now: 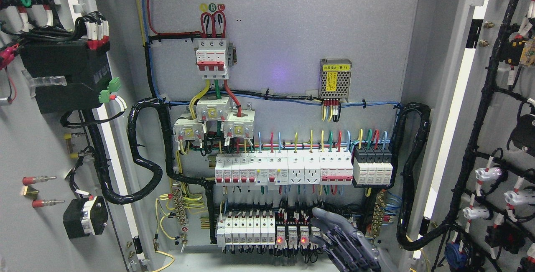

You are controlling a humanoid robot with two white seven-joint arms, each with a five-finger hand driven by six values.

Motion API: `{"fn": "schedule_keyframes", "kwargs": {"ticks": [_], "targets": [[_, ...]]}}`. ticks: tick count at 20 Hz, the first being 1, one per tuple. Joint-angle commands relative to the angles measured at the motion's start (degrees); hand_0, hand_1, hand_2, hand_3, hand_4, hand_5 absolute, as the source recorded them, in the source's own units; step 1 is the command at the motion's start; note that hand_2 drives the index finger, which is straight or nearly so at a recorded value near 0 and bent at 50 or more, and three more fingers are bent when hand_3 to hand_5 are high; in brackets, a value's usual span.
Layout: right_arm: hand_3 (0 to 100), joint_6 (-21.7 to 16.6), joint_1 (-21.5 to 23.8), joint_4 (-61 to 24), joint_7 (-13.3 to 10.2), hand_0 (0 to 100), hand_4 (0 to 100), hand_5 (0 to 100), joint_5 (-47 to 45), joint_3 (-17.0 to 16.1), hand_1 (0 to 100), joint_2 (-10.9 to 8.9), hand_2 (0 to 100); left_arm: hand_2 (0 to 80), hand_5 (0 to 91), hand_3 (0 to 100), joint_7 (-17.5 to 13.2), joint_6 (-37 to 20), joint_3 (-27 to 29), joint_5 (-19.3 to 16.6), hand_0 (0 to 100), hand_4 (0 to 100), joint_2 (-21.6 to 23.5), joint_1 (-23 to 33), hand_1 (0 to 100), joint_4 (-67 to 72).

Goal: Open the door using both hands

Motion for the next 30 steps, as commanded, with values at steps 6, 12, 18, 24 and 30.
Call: {"fn": "schedule_keyframes", "kwargs": {"ticks": [6,12,18,24,30], "targets": [[0,-6.26,5.38,-3.92,0.06,10,0,0,-0.06,-18.67,13,-2.74,0,0.0,0.0,0,0.38,-21.4,8.09,-0.69,12,0,5.2,2.47,56,-18.17],[0,-6.17,9.07,-3.92,0.06,10,0,0,-0.15,-25.09,13,-2.92,0,0.0,0.0,0,0.29,-30.83,11.96,-0.34,12,0,3.79,5.2,56,-18.35],[0,-6.43,13.55,-3.92,-0.03,10,0,0,-0.42,-28.52,13,-2.65,0,0.0,0.0,0,0.29,-32.94,15.29,-0.16,12,0,1.16,3.97,56,-18.79],[0,-6.43,13.73,-4.0,-0.03,10,0,0,-0.94,-29.93,13,-2.04,0,0.0,0.0,0,0.29,-36.62,19.69,0.54,12,0,-0.43,0.98,56,-19.22],[0,-6.17,14.34,-3.92,-0.11,10,0,0,-1.3,-30.9,13,-1.86,0,0.0,0.0,0,0.03,-40.31,25.48,3.44,12,0,0.1,0.98,56,-20.19]]}}
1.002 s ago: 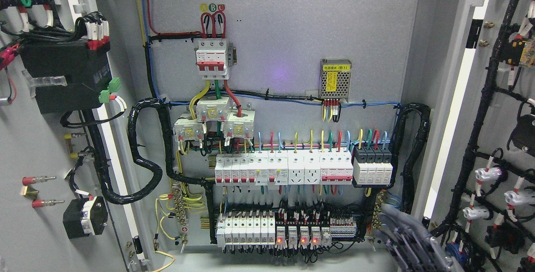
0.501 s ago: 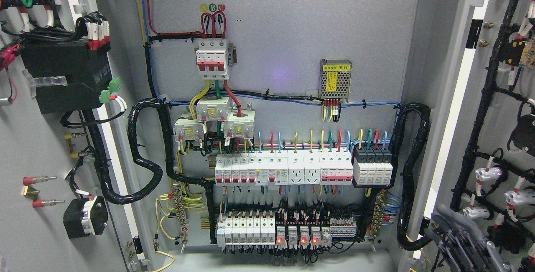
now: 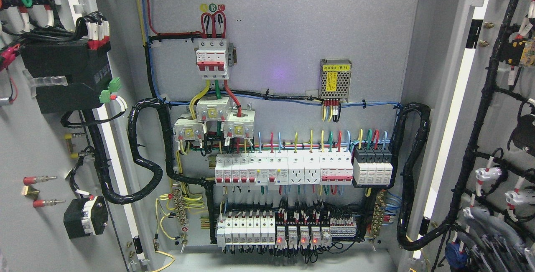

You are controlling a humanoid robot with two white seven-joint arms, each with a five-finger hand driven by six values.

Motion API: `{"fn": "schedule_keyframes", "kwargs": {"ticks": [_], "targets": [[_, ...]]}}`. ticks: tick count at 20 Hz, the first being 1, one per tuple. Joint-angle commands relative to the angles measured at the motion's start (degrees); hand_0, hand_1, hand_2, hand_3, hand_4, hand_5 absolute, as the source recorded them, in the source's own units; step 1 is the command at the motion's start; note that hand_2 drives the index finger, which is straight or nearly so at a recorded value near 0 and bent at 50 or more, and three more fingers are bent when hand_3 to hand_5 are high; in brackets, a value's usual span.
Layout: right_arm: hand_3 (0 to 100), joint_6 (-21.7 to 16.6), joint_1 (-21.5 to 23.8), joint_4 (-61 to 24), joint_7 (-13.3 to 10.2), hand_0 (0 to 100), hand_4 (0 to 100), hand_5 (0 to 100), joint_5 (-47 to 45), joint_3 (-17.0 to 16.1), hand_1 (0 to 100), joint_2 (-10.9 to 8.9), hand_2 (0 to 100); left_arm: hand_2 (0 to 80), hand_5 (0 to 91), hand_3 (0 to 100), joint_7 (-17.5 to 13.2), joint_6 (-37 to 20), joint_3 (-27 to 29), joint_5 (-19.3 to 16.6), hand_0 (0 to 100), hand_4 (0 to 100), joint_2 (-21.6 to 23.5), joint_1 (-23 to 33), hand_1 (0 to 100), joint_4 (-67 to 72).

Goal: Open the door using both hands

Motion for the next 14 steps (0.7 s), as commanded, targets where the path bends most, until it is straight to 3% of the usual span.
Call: {"fn": "schedule_keyframes", "kwargs": {"ticks": [1,7,14], "targets": [[0,0.25,1.12,-0.22,-0.03,10,0,0,-0.3,-4.53,13,0.27,0,0.0,0.0,0,-0.48,-20.43,9.67,2.46,12,0,-0.77,-0.5,56,-2.18],[0,1.22,2.17,0.57,-0.03,10,0,0,-6.27,-5.32,13,0.36,0,0.0,0.0,0,-0.48,-22.02,14.6,5.98,12,0,0.72,0.03,56,-2.18],[0,1.22,2.53,2.59,-0.03,10,0,0,-6.63,-7.51,13,0.18,0,0.0,0.0,0,-0.57,-26.68,20.31,9.58,12,0,0.99,2.14,56,-2.09]]}}
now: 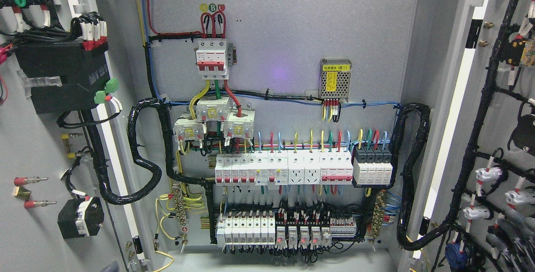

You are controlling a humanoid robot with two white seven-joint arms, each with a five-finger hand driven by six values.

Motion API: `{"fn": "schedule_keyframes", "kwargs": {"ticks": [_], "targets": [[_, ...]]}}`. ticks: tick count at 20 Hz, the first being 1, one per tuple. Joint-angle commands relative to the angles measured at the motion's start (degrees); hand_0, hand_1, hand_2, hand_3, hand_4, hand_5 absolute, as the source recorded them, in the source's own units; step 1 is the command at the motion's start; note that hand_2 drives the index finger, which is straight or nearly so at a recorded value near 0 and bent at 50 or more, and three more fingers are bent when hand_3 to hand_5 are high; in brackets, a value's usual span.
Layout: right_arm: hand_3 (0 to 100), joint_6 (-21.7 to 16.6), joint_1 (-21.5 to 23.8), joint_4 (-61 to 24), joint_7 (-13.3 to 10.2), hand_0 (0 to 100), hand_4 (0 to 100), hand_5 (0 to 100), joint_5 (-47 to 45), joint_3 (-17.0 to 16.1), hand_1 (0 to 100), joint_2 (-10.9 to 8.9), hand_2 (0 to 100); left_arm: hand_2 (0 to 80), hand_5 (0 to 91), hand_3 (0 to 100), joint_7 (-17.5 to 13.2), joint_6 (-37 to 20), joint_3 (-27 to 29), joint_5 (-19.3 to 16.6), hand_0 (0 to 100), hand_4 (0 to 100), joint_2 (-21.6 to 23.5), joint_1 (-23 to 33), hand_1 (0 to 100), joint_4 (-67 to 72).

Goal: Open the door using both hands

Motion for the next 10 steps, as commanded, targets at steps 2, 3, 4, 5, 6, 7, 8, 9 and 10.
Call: {"fn": "schedule_keyframes", "kwargs": {"ticks": [2,3,4,5,6,7,8,9,10], "targets": [[0,0.02,0.52,2.57,0.02,10,0,0,-1.39,-3.64,13,-0.03,0,0.0,0.0,0,0.03,-26.67,11.19,4.79,12,0,0.79,1.55,56,-0.29],[0,0.11,0.52,3.18,0.02,10,0,0,-1.39,-3.99,13,-0.12,0,0.0,0.0,0,0.03,-26.67,12.16,5.85,12,0,1.31,1.64,56,-0.11],[0,0.11,0.52,3.8,0.02,10,0,0,-1.39,-4.34,13,-0.12,0,0.0,0.0,0,0.03,-26.59,12.96,6.64,12,0,2.1,1.64,56,0.24],[0,0.11,0.52,4.41,0.02,10,0,0,-1.47,-4.96,13,-0.12,0,0.0,0.0,0,0.03,-26.58,13.66,7.43,12,0,2.8,1.64,56,0.68],[0,0.11,0.43,4.85,0.02,10,0,0,-1.47,-5.57,13,-0.12,0,0.0,0.0,0,0.03,-26.5,14.28,8.14,12,0,3.42,1.64,56,1.2],[0,0.11,0.52,5.38,0.02,10,0,0,-1.47,-6.01,13,-0.12,0,0.0,0.0,0,-0.06,-26.24,14.98,8.84,12,0,3.77,1.64,56,1.82],[0,0.11,0.52,5.65,0.02,10,0,0,-1.47,-6.36,13,-0.12,0,0.0,0.0,0,-0.06,-26.06,15.77,9.37,12,0,3.86,1.64,56,2.52],[0,0.11,0.52,5.74,0.02,10,0,0,-1.56,-6.89,13,-0.12,0,0.0,0.0,0,-0.06,-26.06,16.21,9.46,12,0,3.95,1.64,56,3.74],[0,0.11,0.52,5.91,0.11,10,0,0,-1.56,-7.07,13,-0.12,0,0.0,0.0,0,-0.06,-26.06,16.57,9.64,12,0,3.95,1.55,56,4.89]]}}
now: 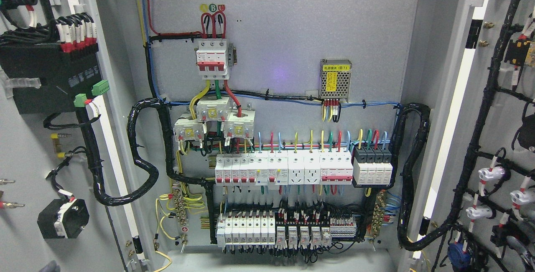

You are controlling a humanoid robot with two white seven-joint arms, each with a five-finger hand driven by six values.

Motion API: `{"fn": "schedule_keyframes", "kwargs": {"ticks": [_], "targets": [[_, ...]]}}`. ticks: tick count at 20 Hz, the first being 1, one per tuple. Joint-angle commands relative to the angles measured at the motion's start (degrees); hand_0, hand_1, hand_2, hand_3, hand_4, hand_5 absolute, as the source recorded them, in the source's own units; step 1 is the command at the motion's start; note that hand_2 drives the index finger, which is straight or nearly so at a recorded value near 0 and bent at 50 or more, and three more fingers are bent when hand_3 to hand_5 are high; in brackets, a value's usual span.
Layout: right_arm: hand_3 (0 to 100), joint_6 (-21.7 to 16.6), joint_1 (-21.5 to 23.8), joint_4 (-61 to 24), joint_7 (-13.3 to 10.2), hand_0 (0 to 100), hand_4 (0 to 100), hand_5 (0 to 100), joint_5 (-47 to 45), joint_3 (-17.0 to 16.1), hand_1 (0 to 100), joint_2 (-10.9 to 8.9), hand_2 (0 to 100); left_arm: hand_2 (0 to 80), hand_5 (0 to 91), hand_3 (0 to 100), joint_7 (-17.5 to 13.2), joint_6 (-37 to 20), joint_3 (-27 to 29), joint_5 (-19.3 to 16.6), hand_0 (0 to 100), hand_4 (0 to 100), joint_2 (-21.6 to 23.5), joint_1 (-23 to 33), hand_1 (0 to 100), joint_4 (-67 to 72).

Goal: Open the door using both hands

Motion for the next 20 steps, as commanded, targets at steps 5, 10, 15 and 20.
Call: {"fn": "schedule_keyframes", "kwargs": {"ticks": [5,10,15,20], "targets": [[0,-0.08,0.28,4.03,0.29,10,0,0,-3.75,-5.2,13,-0.68,0,0.0,0.0,0,-0.14,-25.54,13.0,7.14,12,0,5.15,0.32,56,7.83],[0,-0.25,1.94,3.77,2.12,10,0,0,-4.37,-5.99,13,-1.12,0,0.0,0.0,0,-0.14,-24.65,16.44,11.53,12,0,9.63,0.23,56,14.5],[0,-0.43,3.0,2.62,6.08,10,0,0,-4.46,-5.91,13,-1.47,0,0.0,0.0,0,-0.14,-24.3,17.41,13.39,12,0,13.85,-0.64,56,21.97],[0,-0.52,4.4,2.71,6.44,10,0,0,-10.33,-5.99,13,-3.84,0,0.0,0.0,0,-0.14,-17.11,18.55,14.96,12,0,17.11,-2.22,56,26.28]]}}
